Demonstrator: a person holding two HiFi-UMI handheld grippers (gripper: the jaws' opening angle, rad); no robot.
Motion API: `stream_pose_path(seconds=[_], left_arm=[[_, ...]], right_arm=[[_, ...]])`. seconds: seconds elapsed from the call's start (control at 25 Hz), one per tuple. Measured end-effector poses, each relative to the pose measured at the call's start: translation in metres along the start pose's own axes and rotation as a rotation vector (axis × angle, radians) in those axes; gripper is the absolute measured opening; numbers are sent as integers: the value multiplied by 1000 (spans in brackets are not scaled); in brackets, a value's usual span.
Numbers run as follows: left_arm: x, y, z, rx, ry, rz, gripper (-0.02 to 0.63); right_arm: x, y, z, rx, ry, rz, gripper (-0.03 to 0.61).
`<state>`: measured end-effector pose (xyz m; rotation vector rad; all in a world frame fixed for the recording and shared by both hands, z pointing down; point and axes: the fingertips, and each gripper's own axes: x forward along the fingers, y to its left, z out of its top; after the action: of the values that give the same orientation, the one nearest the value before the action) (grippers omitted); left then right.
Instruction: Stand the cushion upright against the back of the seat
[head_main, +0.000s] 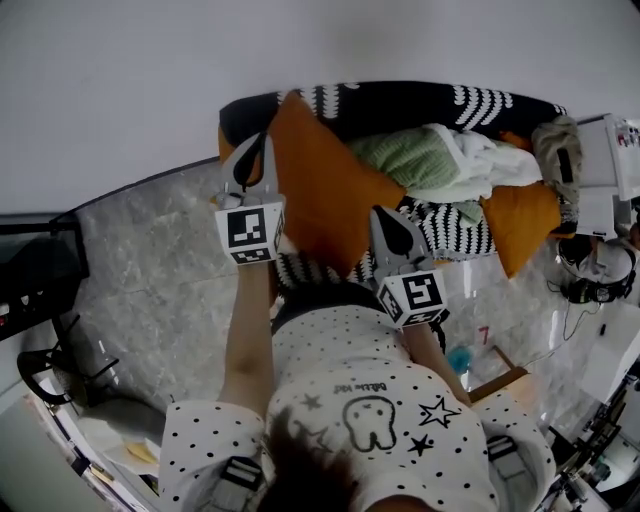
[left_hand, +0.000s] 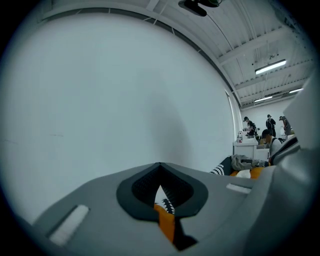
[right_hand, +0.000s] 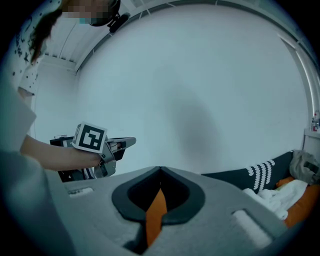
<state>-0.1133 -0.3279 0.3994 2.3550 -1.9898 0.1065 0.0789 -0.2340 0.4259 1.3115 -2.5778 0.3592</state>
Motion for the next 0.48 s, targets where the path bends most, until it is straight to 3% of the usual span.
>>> stream_pose_path(seconds=[0.48], left_arm=[[-44,-18,30,-25,-60,11,0]], right_arm=[[1,8,-2,-24,18,27,-3]])
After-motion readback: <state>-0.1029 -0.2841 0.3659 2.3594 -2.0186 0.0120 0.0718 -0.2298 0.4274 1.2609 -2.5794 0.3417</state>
